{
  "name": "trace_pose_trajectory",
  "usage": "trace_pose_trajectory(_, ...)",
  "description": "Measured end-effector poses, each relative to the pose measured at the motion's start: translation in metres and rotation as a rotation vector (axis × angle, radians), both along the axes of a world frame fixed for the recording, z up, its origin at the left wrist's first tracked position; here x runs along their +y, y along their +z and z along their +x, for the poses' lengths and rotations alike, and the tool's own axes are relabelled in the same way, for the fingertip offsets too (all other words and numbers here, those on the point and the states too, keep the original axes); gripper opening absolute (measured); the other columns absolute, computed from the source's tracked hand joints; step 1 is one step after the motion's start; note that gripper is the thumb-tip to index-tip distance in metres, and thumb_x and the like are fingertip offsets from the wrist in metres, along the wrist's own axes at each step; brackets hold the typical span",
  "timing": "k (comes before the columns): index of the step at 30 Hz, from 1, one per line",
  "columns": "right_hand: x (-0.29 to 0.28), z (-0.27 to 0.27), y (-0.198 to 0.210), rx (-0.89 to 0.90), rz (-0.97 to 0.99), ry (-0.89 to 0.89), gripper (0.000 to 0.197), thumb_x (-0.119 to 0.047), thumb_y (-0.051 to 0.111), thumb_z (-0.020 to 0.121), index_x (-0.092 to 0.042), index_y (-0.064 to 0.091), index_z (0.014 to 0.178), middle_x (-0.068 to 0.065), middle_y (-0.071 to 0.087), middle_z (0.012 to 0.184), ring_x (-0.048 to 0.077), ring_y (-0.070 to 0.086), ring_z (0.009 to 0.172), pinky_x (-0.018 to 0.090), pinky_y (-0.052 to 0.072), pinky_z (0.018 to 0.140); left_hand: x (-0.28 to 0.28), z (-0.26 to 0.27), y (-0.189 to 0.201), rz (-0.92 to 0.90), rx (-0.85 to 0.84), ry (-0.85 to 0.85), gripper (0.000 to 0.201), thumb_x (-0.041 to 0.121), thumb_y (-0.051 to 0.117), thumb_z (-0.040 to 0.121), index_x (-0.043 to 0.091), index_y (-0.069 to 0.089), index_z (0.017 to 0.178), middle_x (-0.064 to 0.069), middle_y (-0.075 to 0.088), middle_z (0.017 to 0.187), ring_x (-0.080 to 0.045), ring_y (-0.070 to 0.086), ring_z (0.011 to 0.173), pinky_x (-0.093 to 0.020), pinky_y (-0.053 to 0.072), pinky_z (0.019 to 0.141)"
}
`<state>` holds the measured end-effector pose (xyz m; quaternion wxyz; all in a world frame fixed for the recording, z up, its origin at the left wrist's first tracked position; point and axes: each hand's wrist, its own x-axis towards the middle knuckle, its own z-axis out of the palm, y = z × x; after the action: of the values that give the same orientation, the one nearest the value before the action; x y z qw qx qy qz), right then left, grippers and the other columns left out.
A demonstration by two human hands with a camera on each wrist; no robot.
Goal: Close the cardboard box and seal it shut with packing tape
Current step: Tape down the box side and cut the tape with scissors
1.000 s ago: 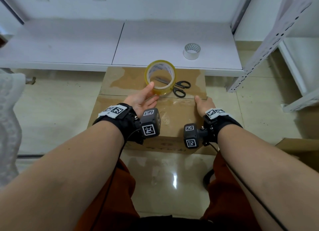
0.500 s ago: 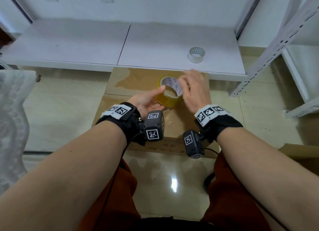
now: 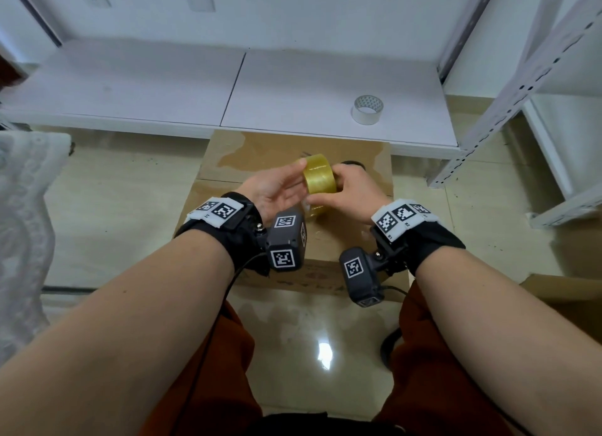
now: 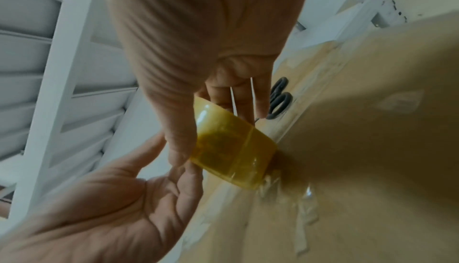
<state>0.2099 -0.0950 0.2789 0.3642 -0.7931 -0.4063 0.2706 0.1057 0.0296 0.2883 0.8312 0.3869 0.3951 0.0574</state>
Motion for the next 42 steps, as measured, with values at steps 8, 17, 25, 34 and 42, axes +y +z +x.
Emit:
trace_pose_trajectory(8, 0.000, 0.004, 0.005, 0.383, 0.028, -0.207, 0.033, -0.021, 0.073, 0.083, 0.008, 0.064, 0.095, 0.027, 0.068, 0.102, 0.041, 0.064, 0.102, 0.056, 0.049, 0.093, 0.000, -0.003, 0.005, 0.137, -0.069, -0.212, 0.035, 0.004, 0.054, 0.094, 0.009, 0.057, 0.128, -0.001, 0.070, 0.095, -0.009, 0.068, 0.076, -0.021, 0.056, 0.061)
trace_pose_trajectory(17, 0.000, 0.002, 0.020, 0.930, 0.158, -0.235, 0.022, -0.008, 0.039, 0.101, 0.006, 0.056, 0.101, 0.017, 0.071, 0.083, 0.023, 0.071, 0.076, 0.029, 0.059, 0.072, -0.004, -0.005, -0.003, 0.507, 0.001, -0.423, 0.067, -0.011, 0.066, 0.077, 0.028, 0.055, 0.131, 0.003, 0.064, 0.111, -0.020, 0.062, 0.101, -0.034, 0.051, 0.077)
trace_pose_trajectory(25, 0.000, 0.017, 0.014, -0.016, -0.006, -0.294, 0.033, -0.038, 0.070, 0.082, -0.017, 0.055, 0.103, 0.003, 0.059, 0.106, 0.016, 0.057, 0.096, 0.031, 0.048, 0.084, -0.001, -0.004, 0.003, 0.799, 0.065, -0.546, 0.033, 0.000, 0.066, 0.086, 0.013, 0.067, 0.116, -0.006, 0.069, 0.114, -0.015, 0.065, 0.095, -0.029, 0.049, 0.091)
trace_pose_trajectory(34, -0.003, 0.011, 0.018, 0.131, -0.075, -0.001, 0.026, -0.046, 0.078, 0.069, -0.021, 0.069, 0.070, 0.005, 0.071, 0.103, 0.024, 0.063, 0.101, 0.048, 0.048, 0.095, 0.003, -0.009, 0.020, 0.838, 0.079, -0.699, 0.028, 0.004, 0.072, 0.081, 0.025, 0.072, 0.099, 0.007, 0.072, 0.099, -0.009, 0.065, 0.096, -0.025, 0.047, 0.093)
trace_pose_trajectory(42, -0.004, 0.018, 0.018, 0.364, -0.005, -0.214, 0.011, -0.033, 0.075, 0.079, -0.025, 0.073, 0.071, 0.001, 0.070, 0.092, 0.026, 0.063, 0.099, 0.051, 0.050, 0.095, 0.008, -0.007, 0.011, 0.812, 0.117, -0.383, 0.028, 0.013, 0.079, 0.075, 0.023, 0.064, 0.098, -0.006, 0.062, 0.117, -0.022, 0.060, 0.109, -0.037, 0.054, 0.092)
